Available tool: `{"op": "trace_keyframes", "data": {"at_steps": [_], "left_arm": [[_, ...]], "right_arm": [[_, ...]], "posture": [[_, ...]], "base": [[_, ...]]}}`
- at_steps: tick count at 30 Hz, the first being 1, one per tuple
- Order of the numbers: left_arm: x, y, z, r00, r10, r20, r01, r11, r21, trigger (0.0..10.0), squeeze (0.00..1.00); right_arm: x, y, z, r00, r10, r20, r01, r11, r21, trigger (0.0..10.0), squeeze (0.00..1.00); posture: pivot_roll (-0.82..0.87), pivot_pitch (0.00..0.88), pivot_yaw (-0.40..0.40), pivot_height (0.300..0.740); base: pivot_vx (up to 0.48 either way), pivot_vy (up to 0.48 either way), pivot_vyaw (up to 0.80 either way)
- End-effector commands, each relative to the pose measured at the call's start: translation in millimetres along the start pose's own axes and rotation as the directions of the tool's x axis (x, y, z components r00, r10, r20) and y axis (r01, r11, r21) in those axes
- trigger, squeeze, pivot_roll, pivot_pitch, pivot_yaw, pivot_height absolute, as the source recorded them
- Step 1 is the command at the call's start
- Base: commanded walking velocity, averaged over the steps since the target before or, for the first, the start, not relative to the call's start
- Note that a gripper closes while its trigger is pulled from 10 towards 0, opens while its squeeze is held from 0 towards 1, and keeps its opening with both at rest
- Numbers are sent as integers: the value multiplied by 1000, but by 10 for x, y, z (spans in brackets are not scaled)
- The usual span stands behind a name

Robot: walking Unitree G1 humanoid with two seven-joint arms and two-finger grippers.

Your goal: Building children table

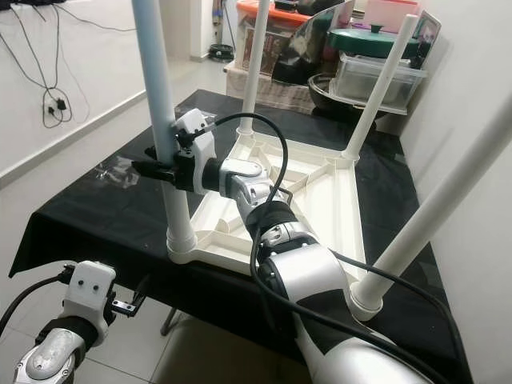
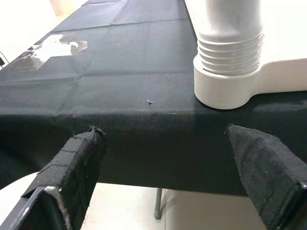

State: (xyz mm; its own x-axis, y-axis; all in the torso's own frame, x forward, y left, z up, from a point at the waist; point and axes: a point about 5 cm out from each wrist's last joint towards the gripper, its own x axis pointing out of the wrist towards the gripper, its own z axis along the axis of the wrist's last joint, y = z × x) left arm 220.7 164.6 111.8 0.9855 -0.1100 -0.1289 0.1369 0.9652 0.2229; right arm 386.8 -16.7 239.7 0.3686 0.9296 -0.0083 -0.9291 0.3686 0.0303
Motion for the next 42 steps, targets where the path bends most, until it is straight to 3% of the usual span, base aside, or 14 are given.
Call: {"op": "trace_keyframes", "data": {"at_steps": [1, 14, 24, 27, 29, 30, 31, 32, 34, 35, 37, 38, 39, 42], "left_arm": [[0, -36, -15, 1000, -8, -11, 7, 1000, -5, 10000, 0], [10, -30, -17, 1000, -12, -10, 12, 1000, 3, 10000, 0], [12, -18, -17, 1000, -13, -8, 13, 1000, 7, 10000, 0], [12, -18, -17, 1000, -13, -8, 13, 1000, 7, 10000, 0], [10, -14, -20, 1000, -12, -10, 12, 1000, 7, 10000, 0], [10, -11, -20, 1000, -11, -10, 11, 1000, 6, 10000, 0], [14, -6, -20, 1000, -10, -10, 10, 1000, 6, 10000, 0], [14, -6, -20, 1000, -10, -10, 10, 1000, 6, 10000, 0], [18, -2, -21, 1000, -9, -9, 9, 1000, 6, 10000, 0], [18, -2, -21, 1000, -9, -9, 9, 1000, 6, 10000, 0], [25, -1, -26, 1000, -9, -9, 9, 1000, 7, 10000, 0], [25, -1, -26, 1000, -9, -9, 9, 1000, 7, 10000, 0], [30, 1, -26, 1000, -9, -9, 9, 1000, 8, 10000, 0], [46, 6, -22, 1000, -7, -7, 7, 1000, 8, 10000, 0]], "right_arm": [[15, 29, -156, 999, 2, -32, 0, 997, 72, 0, 0], [-108, -41, -277, 999, -51, -6, 51, 995, 86, 0, 0], [-153, -136, -405, 957, -288, -35, 289, 957, 37, 0, 0], [-153, -136, -405, 957, -288, -35, 289, 957, 37, 0, 0], [-175, -175, -449, 922, -383, -56, 385, 923, 23, 0, 0], [-219, -228, -494, 862, -502, -67, 504, 863, 20, 0, 0], [-291, -292, -532, 763, -643, -62, 645, 764, 21, 0, 0], [-291, -292, -532, 763, -643, -62, 645, 764, 21, 0, 0], [-340, -317, -535, 687, -726, -32, 726, 687, 3, 0, 0], [-340, -317, -535, 687, -726, -32, 726, 687, 3, 0, 0], [-403, -324, -546, 571, -821, 3, 821, 571, -21, 0, 0], [-403, -324, -546, 571, -821, 3, 821, 571, -21, 0, 0], [-441, -328, -578, 502, -865, -2, 865, 502, 10, 0, 0], [-515, -334, -624, 373, -928, -9, 926, 371, 63, 0, 0]], "posture": [[167, 0, -149, 740], [159, 0, -139, 740], [152, 0, -134, 740], [152, 0, -134, 740], [147, 0, -132, 740], [144, 0, -132, 740], [143, 0, -131, 740], [143, 0, -131, 740], [141, 0, -128, 740], [141, 0, -128, 740], [139, 0, -127, 740], [139, 0, -127, 740], [138, 0, -127, 740], [139, 0, -127, 740]], "base": [[0, 0, 0], [0, 0, 0], [0, 0, 0], [0, 0, 0], [0, 0, 0], [0, 0, 0], [0, 0, 0], [0, 0, 0], [0, 0, 0], [0, 0, 0], [0, 0, 0], [0, 0, 0], [0, 0, 0], [0, 0, 0]]}}
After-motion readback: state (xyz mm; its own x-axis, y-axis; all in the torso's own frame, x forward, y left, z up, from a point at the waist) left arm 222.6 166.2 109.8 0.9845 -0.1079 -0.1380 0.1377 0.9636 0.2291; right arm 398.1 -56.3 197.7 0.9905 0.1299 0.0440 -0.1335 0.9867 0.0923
